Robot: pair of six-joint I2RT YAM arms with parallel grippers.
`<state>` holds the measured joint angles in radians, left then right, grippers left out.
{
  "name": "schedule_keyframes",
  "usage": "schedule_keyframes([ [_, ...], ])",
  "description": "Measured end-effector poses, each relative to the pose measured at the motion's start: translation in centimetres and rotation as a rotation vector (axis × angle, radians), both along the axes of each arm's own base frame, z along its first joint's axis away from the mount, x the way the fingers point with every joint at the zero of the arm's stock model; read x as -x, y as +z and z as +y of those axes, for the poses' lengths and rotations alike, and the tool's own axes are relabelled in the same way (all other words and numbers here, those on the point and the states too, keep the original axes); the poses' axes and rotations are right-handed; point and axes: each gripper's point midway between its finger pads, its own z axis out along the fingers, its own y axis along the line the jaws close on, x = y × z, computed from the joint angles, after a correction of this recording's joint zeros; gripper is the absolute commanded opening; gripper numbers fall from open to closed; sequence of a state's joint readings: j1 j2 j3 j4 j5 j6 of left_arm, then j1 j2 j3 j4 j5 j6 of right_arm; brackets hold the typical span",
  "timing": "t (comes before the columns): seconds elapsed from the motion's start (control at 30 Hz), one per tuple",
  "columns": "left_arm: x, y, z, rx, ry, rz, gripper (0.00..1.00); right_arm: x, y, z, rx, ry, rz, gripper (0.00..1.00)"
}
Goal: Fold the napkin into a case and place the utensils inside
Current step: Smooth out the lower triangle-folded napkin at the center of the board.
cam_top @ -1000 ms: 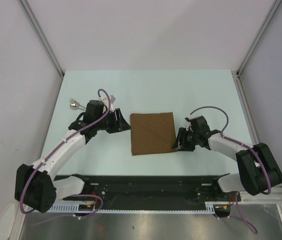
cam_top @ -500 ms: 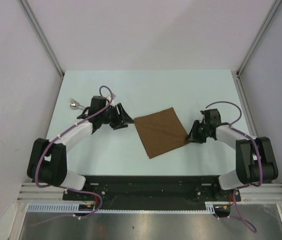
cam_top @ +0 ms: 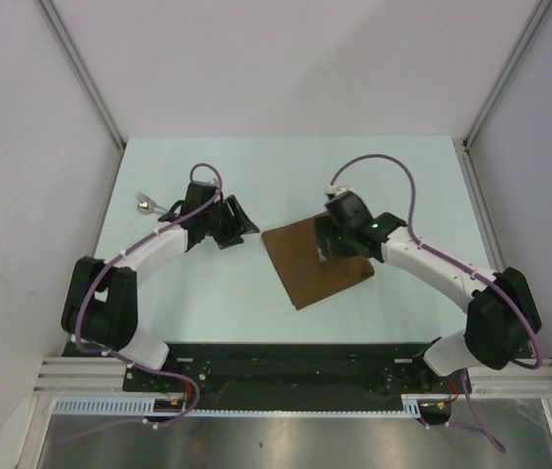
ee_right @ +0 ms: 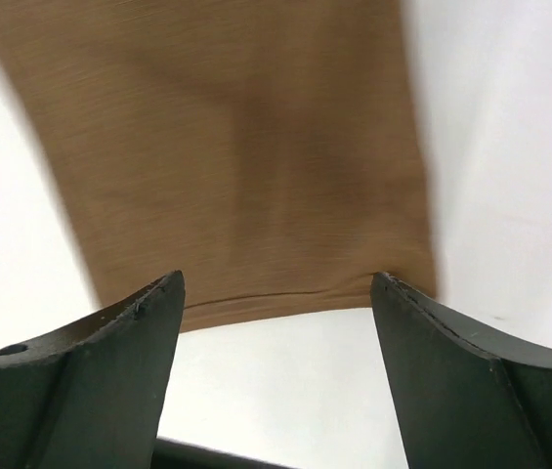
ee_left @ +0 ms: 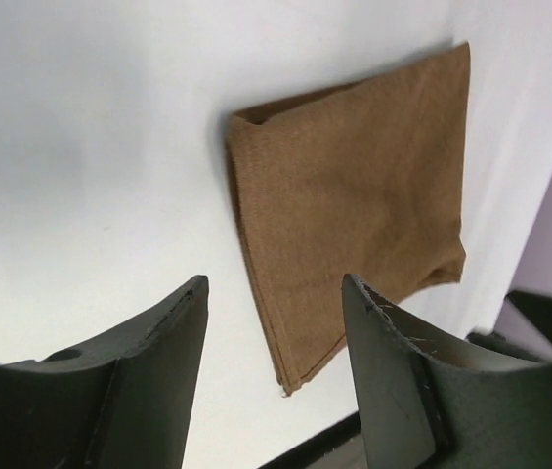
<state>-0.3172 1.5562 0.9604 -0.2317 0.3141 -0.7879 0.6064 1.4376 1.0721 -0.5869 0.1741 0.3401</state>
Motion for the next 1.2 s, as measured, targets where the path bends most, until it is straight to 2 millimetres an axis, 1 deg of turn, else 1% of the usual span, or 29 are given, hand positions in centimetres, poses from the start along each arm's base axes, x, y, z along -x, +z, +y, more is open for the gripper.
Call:
schedule_keyframes([
  [0.07,0.3,0.7,0.9,-0.026,0.040,-0.016,0.64,1.0,0.3,2.9,0.017,0.062,0.002,0.78],
  [0.1,0.5,1.1,1.3,-0.034,0.050,-0.024,0.64,1.4,-0.1,4.1,0.022,0.089,0.009,0.76],
  [0.13,0.6,1.8,1.7,-0.046,0.066,-0.039,0.64,2.0,-0.6,5.8,0.027,0.128,0.018,0.76],
  [0.17,0.6,2.2,2.0,-0.053,0.076,-0.051,0.64,2.8,-1.5,7.2,0.035,0.165,0.032,0.74],
  [0.2,0.7,2.9,2.4,-0.060,0.091,-0.064,0.64,3.6,-2.6,8.4,0.046,0.199,0.054,0.64],
  [0.23,0.8,3.3,2.8,-0.065,0.102,-0.072,0.64,4.4,-3.6,9.3,0.060,0.228,0.076,0.59],
  [0.27,0.8,3.6,3.1,-0.068,0.109,-0.079,0.64,5.2,-4.8,10.5,0.071,0.261,0.103,0.57],
  [0.37,1.1,4.1,3.9,-0.069,0.127,-0.089,0.63,6.2,-7.5,13.1,0.085,0.326,0.156,0.56],
  [0.47,1.7,3.7,4.5,-0.076,0.133,-0.080,0.63,6.4,-8.6,13.8,0.088,0.343,0.174,0.59],
  [0.53,2.2,3.1,4.8,-0.079,0.135,-0.065,0.63,6.6,-8.5,14.0,0.083,0.352,0.176,0.60],
  [0.67,3.1,1.9,4.9,-0.078,0.127,-0.028,0.63,6.2,-8.0,14.8,0.063,0.358,0.155,0.60],
  [0.83,3.4,1.6,4.7,-0.067,0.115,-0.014,0.63,6.1,-8.0,15.2,0.053,0.362,0.145,0.59],
  [0.93,3.5,1.7,4.5,-0.058,0.106,-0.010,0.63,6.2,-8.1,15.3,0.056,0.365,0.145,0.54],
  [1.07,3.6,1.6,4.5,-0.055,0.100,-0.010,0.61,6.1,-8.3,15.0,0.054,0.359,0.147,0.41],
  [1.2,3.9,1.4,4.1,-0.036,0.079,-0.009,0.60,6.4,-9.4,13.8,0.049,0.340,0.178,0.40],
])
